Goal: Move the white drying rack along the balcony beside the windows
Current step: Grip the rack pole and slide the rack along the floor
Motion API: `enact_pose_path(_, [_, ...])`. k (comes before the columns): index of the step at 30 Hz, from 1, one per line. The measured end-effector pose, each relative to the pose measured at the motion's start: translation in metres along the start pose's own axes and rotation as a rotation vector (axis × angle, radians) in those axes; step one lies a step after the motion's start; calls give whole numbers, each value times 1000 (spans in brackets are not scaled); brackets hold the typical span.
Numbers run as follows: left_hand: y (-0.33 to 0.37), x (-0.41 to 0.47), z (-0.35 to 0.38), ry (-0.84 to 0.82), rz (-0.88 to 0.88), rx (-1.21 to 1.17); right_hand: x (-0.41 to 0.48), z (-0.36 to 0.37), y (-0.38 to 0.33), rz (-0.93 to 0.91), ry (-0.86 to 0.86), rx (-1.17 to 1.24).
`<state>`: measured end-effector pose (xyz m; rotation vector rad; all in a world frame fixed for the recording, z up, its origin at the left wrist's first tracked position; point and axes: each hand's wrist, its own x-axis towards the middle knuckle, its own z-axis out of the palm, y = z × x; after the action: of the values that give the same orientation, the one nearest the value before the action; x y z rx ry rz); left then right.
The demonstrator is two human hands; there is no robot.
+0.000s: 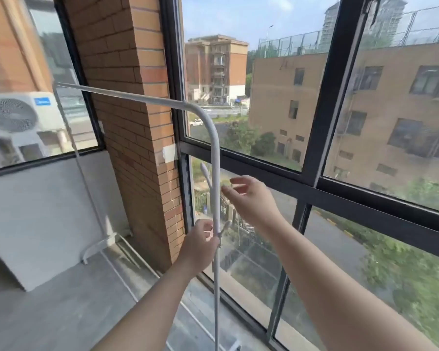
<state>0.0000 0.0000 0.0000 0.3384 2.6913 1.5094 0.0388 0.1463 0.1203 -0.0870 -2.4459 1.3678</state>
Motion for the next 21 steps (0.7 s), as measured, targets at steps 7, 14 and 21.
enact_pose_path(7, [-18,34,26,19,-79,34,50,17,5,-35,-58,205])
enact_pose_path(14, [-26,46,52,51,-182,-72,73,29,12,27,-182,336])
enact_pose_path(21, [-26,50,69,190,-268,-206,82,50,34,52,-500,440])
